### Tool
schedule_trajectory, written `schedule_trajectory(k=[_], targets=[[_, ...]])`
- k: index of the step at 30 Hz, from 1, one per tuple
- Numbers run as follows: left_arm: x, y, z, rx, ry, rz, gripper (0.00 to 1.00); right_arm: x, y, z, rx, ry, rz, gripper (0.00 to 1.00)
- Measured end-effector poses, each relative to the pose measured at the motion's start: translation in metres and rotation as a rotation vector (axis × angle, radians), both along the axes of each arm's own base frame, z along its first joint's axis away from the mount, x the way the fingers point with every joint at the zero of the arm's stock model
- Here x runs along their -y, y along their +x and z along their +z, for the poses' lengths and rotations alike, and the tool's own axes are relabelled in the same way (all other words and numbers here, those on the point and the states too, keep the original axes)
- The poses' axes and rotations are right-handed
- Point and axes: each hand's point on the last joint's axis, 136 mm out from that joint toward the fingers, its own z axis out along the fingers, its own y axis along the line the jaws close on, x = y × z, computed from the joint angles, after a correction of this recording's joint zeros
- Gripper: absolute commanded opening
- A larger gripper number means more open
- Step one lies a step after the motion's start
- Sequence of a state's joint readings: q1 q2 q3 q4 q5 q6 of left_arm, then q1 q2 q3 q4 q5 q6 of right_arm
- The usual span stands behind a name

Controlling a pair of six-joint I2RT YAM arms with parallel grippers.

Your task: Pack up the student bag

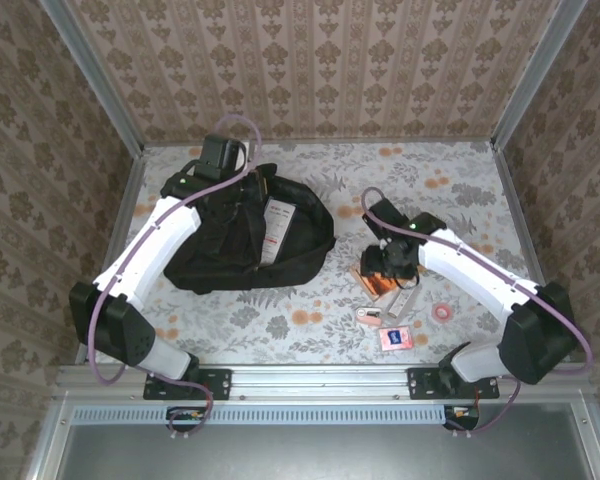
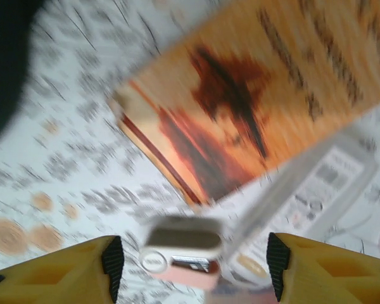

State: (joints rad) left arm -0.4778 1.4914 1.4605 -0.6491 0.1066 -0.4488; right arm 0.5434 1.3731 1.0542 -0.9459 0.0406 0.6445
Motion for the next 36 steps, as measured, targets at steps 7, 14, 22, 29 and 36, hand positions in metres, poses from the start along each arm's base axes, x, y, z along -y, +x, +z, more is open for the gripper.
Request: schedule_trajectory(k=[7, 14, 22, 29, 36], targets=[[0.006, -0.004, -0.002, -0.003, 0.008, -0.020, 0.00, 0.030, -0.030, -0.017, -0.030, -0.015, -0.152, 0.68], [0.006, -0.004, -0.002, -0.003, 0.009, -0.019, 0.00, 0.057, -0.044, -0.058, -0.096, -0.024, -0.362, 0.69], [0.003, -0.003, -0.002, -0.003, 0.008, -0.012, 0.00, 0.055, -0.034, -0.080, -0.092, -0.004, -0.459, 0.68], [0.003, -0.003, -0.001, -0.002, 0.007, -0.012, 0.00, 0.055, -0.032, -0.101, -0.122, -0.030, -0.495, 0.59], [0.003, -0.003, 0.000, 0.000, 0.005, -0.013, 0.00, 0.057, -0.031, -0.098, -0.104, -0.033, -0.505, 0.37]])
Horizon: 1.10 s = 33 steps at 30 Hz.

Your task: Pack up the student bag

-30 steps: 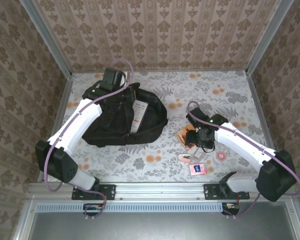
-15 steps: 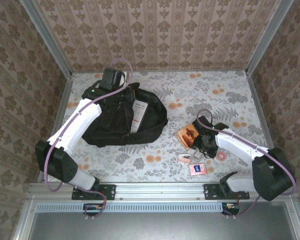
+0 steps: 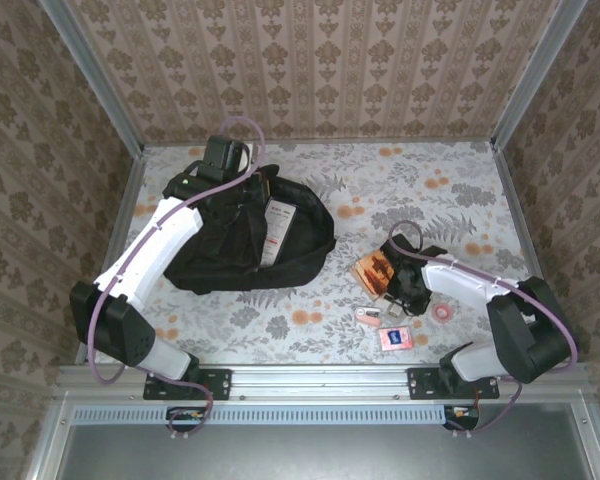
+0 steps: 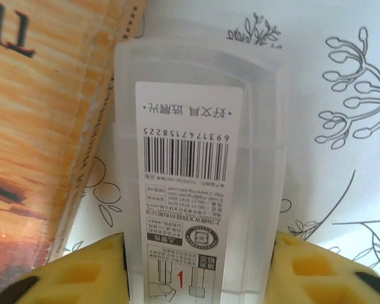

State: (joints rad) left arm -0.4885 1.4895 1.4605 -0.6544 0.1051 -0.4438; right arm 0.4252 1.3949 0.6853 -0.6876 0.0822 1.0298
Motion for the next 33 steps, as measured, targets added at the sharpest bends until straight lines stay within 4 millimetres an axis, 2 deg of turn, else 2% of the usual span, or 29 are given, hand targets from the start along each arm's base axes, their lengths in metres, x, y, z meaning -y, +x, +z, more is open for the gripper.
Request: schedule_trajectory(k=[3, 6, 12, 15, 19, 22, 24, 26, 30, 33], targets=[[0.000, 0.000, 0.000, 0.000, -0.001, -0.001, 0.00, 0.004, 0.004, 0.007, 0.037, -0.018, 0.001, 0.34], [0.000, 0.000, 0.000, 0.000, -0.002, -0.001, 0.00, 0.009, 0.011, 0.025, 0.098, -0.037, -0.002, 0.34], [-0.001, 0.001, 0.000, -0.001, -0.002, 0.003, 0.00, 0.011, 0.036, 0.079, 0.257, -0.056, 0.045, 0.34], [-0.002, 0.000, 0.002, 0.003, -0.003, 0.003, 0.00, 0.000, 0.051, 0.106, 0.327, -0.052, 0.147, 0.32], [-0.002, -0.001, 0.004, 0.011, -0.002, -0.002, 0.00, -0.028, 0.072, 0.147, 0.422, 0.015, 0.300, 0.33], [-0.003, -0.002, 0.004, 0.012, 0.004, -0.007, 0.00, -0.060, 0.085, 0.166, 0.451, 0.125, 0.418, 0.36], [-0.003, -0.003, 0.004, 0.014, 0.007, -0.011, 0.00, -0.082, 0.092, 0.167, 0.445, 0.208, 0.487, 0.37], [-0.002, -0.004, 0.006, 0.020, 0.011, -0.015, 0.00, -0.103, 0.097, 0.162, 0.416, 0.291, 0.535, 0.34], [-0.002, -0.009, 0.009, 0.026, 0.019, -0.023, 0.00, -0.133, 0.108, 0.151, 0.353, 0.401, 0.569, 0.34], [-0.003, -0.012, 0.008, 0.020, 0.028, -0.029, 0.00, -0.163, 0.126, 0.155, 0.355, 0.476, 0.581, 0.33]])
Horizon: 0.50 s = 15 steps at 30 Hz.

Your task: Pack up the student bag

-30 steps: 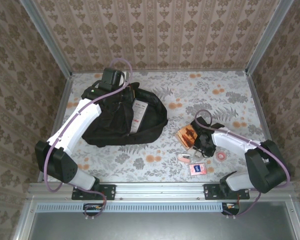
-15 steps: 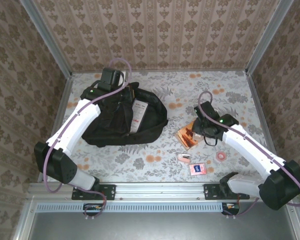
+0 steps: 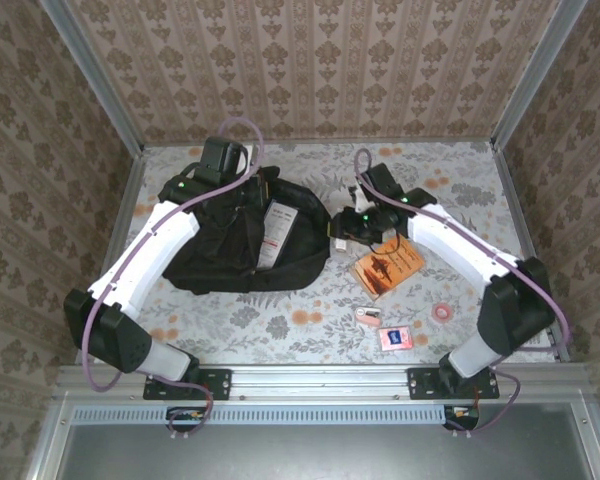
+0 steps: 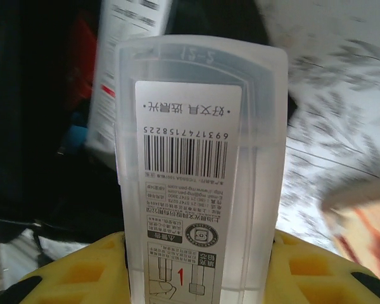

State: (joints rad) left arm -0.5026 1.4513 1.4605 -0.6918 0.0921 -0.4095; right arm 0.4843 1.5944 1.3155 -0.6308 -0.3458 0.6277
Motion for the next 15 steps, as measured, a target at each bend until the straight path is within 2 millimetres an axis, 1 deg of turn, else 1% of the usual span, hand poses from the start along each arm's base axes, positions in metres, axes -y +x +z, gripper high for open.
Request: schedule_trajectory(k=[3, 5, 8, 10, 15], targets=[[-0.001, -0.001, -0.001, -0.004, 0.007, -0.005, 0.00, -0.034, 0.015, 0.009, 0.008, 0.055, 0.037, 0.33], [-0.001, -0.001, -0.001, -0.003, 0.010, -0.007, 0.00, -0.060, 0.027, 0.016, 0.027, 0.098, 0.059, 0.33], [-0.001, -0.002, -0.001, -0.002, 0.010, -0.008, 0.00, -0.089, 0.039, 0.018, 0.036, 0.152, 0.059, 0.33], [-0.001, -0.002, -0.001, -0.002, 0.009, -0.008, 0.00, -0.106, 0.045, 0.011, 0.020, 0.184, 0.045, 0.32], [0.001, -0.002, 0.005, 0.003, 0.000, -0.013, 0.00, -0.141, 0.056, -0.021, -0.041, 0.249, -0.020, 0.32]])
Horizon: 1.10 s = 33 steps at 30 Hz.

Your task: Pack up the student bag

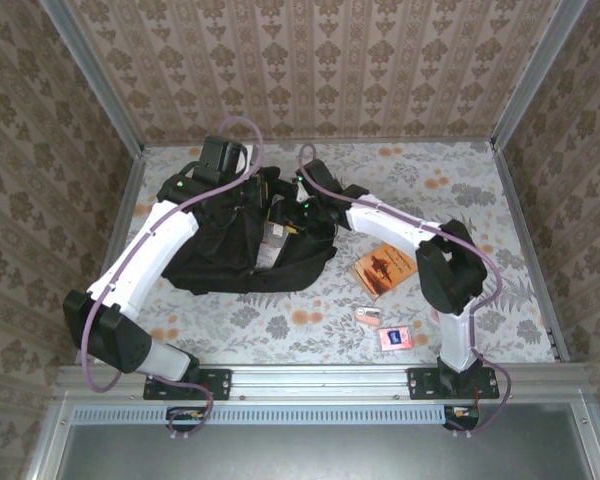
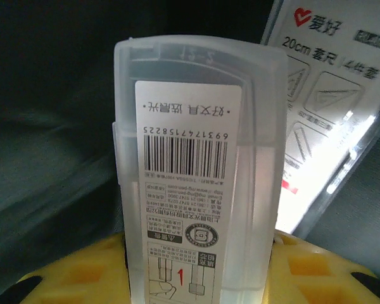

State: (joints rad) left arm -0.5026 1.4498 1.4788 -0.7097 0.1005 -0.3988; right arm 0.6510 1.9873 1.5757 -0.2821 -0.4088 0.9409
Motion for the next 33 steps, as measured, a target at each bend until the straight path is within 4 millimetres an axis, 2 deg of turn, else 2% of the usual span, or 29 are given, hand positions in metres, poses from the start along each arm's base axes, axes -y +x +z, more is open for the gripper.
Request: schedule_trajectory(k=[3, 11, 15, 18, 20, 23, 29, 33], targets=[[0.001, 0.000, 0.002, 0.002, -0.007, -0.004, 0.00, -0.020, 0.007, -0.018, -0.032, 0.045, -0.048, 0.33], [-0.001, 0.001, 0.004, -0.007, -0.028, 0.004, 0.00, -0.057, 0.022, -0.060, -0.113, 0.123, -0.175, 0.34], [0.001, 0.001, 0.008, -0.004, -0.041, 0.003, 0.00, -0.083, 0.026, -0.071, -0.139, 0.172, -0.193, 0.38], [0.000, 0.002, 0.008, -0.005, -0.040, 0.005, 0.00, -0.107, 0.032, -0.062, -0.130, 0.231, -0.177, 0.52], [-0.005, 0.004, 0.010, 0.001, -0.038, 0.022, 0.00, -0.121, 0.033, -0.055, -0.124, 0.268, -0.156, 0.67], [-0.007, 0.006, 0.013, 0.005, -0.042, 0.032, 0.00, -0.126, 0.032, -0.053, -0.126, 0.280, -0.153, 0.72], [-0.008, 0.006, 0.012, 0.000, -0.042, 0.033, 0.00, -0.123, 0.029, -0.058, -0.121, 0.278, -0.149, 0.72], [-0.009, 0.007, 0.013, 0.000, -0.047, 0.036, 0.00, -0.117, 0.025, -0.055, -0.101, 0.257, -0.142, 0.72]])
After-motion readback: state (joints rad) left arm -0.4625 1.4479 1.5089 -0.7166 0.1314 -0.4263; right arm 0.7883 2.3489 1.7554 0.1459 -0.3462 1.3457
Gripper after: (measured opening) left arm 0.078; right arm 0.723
